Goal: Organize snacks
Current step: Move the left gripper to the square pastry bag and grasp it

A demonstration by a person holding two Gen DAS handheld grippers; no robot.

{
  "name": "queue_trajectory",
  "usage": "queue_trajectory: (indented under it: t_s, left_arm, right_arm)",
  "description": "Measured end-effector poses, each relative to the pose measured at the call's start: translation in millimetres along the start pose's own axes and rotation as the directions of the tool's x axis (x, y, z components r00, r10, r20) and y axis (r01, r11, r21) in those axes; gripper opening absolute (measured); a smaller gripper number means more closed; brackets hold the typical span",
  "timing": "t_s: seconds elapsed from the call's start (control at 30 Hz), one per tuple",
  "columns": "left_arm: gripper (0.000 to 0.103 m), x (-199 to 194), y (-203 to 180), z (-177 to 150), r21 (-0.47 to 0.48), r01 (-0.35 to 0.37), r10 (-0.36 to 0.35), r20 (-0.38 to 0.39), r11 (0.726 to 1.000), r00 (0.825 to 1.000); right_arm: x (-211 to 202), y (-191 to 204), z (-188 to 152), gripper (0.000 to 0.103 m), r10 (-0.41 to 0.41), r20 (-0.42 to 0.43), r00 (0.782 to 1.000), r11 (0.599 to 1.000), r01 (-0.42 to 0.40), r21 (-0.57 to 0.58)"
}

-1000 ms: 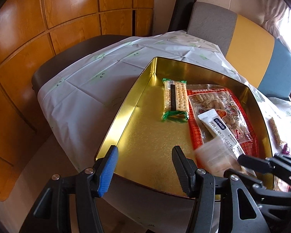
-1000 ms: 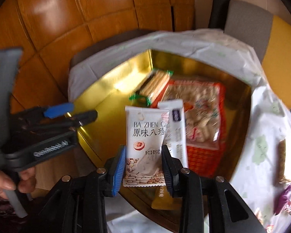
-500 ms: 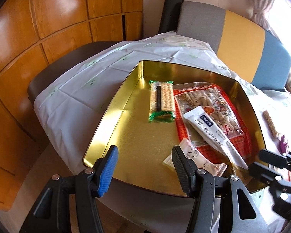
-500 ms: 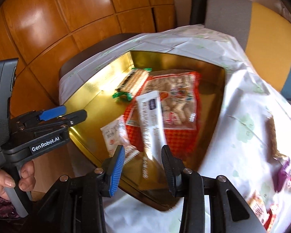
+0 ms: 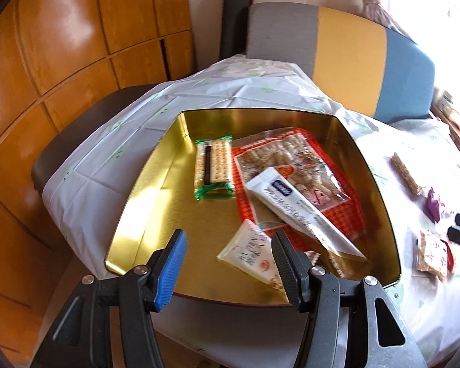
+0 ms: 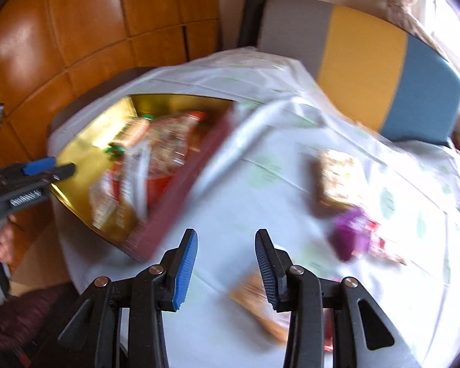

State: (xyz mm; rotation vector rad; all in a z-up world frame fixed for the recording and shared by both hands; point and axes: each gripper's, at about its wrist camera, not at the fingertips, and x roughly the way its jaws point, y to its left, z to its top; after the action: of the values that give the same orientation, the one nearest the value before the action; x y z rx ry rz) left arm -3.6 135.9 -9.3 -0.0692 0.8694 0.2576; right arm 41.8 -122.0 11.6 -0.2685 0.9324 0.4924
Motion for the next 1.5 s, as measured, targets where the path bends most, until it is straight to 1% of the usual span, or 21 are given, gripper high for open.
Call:
queue_trajectory:
  t_s: [0.13,0.23,0.33,0.4,0.43,0.5,0.6,0.73,0.87,0.93,0.97,1.0,1.03,1.1,1.17,1.23,1.3,1.37,1.4,1.43,1.5]
  left_arm:
    - [0.058,-2,-14,2,0.029,0.015,-0.015,-0.002,0.999,1.0]
    - [0.058,-5,-29,3,0.064,0.037,-0.037,0.0,0.997,0.999]
    - [0.058,-8,-45,3,0.106,0.056,-0.057,0.006,0.993,0.998]
    - [0.058,-10,-55,3,0.134,0.079,-0.081,0.004,0.988,0.997]
    - [0.058,-11,-61,3,0.151,0.09,-0.091,0.004,0.984,0.996]
    - [0.058,-13,-72,2,0.182,0.109,-0.111,0.0,0.977,0.994]
    - [0.058,-13,-89,1,0.216,0.149,-0.148,-0.025,0.965,0.989]
    - [0.058,-15,-115,-1,0.257,0.216,-0.208,-0.056,0.942,0.976]
    - [0.058,-17,-141,-7,0.303,0.274,-0.259,-0.091,0.913,0.962]
    - [0.058,-16,-156,-13,0.347,0.314,-0.287,-0.127,0.884,0.949]
    - [0.062,-15,-164,-18,0.377,0.328,-0.295,-0.143,0.866,0.945]
    - [0.066,-17,-171,-21,0.412,0.322,-0.293,-0.135,0.852,0.947]
    - [0.068,-18,-179,-24,0.456,0.323,-0.296,-0.132,0.829,0.946]
    - [0.068,-18,-192,-29,0.516,0.342,-0.31,-0.151,0.786,0.939]
    - [0.068,-18,-202,-31,0.552,0.364,-0.329,-0.166,0.751,0.93]
    - [0.068,-19,-210,-32,0.586,0.372,-0.344,-0.164,0.72,0.925]
    - [0.068,-17,-219,-33,0.632,0.394,-0.367,-0.181,0.668,0.913]
    - [0.069,-15,-226,-33,0.672,0.401,-0.379,-0.19,0.623,0.906]
    - [0.071,-13,-229,-32,0.688,0.412,-0.386,-0.203,0.598,0.9]
    - [0.076,-11,-232,-31,0.701,0.426,-0.395,-0.22,0.572,0.892]
    - [0.08,-6,-237,-29,0.727,0.438,-0.394,-0.248,0.528,0.885]
  right_arm:
    - [-14,-49,-19,0.04,-0.093,-0.025,0.995,0.994,0.094,0.049]
    - [-21,-88,-36,0.041,-0.181,-0.048,0.982,0.976,0.186,0.115]
    - [-23,-127,-55,0.041,-0.256,-0.088,0.963,0.936,0.27,0.228]
    - [-18,-150,-64,0.041,-0.285,-0.162,0.945,0.893,0.323,0.312]
    - [-13,-157,-66,0.041,-0.274,-0.196,0.941,0.883,0.327,0.336]
    - [-4,-164,-71,0.041,-0.257,-0.257,0.931,0.876,0.337,0.345]
    - [5,-164,-75,0.041,-0.221,-0.308,0.926,0.887,0.322,0.332]
    - [3,-161,-75,0.041,-0.217,-0.303,0.928,0.894,0.313,0.322]
    - [-3,-166,-76,0.041,-0.25,-0.303,0.92,0.872,0.35,0.344]
    - [-3,-174,-75,0.041,-0.257,-0.301,0.918,0.858,0.36,0.367]
    - [-4,-177,-75,0.041,-0.26,-0.303,0.917,0.851,0.366,0.377]
    - [-2,-179,-74,0.041,-0.264,-0.304,0.915,0.846,0.371,0.383]
    - [-2,-180,-74,0.041,-0.266,-0.305,0.914,0.843,0.374,0.387]
    - [0,-181,-73,0.041,-0.263,-0.304,0.916,0.842,0.372,0.392]
    - [0,-181,-73,0.041,-0.257,-0.304,0.917,0.841,0.368,0.396]
    - [0,-180,-74,0.041,-0.26,-0.304,0.917,0.839,0.37,0.398]
    - [-1,-180,-73,0.041,-0.258,-0.299,0.919,0.836,0.367,0.408]
    - [-2,-182,-74,0.041,-0.255,-0.295,0.921,0.83,0.365,0.422]
    - [-3,-183,-74,0.041,-0.253,-0.295,0.921,0.827,0.364,0.428]
    - [-3,-184,-74,0.041,-0.252,-0.294,0.922,0.825,0.363,0.432]
    - [-4,-184,-74,0.041,-0.252,-0.293,0.922,0.824,0.364,0.435]
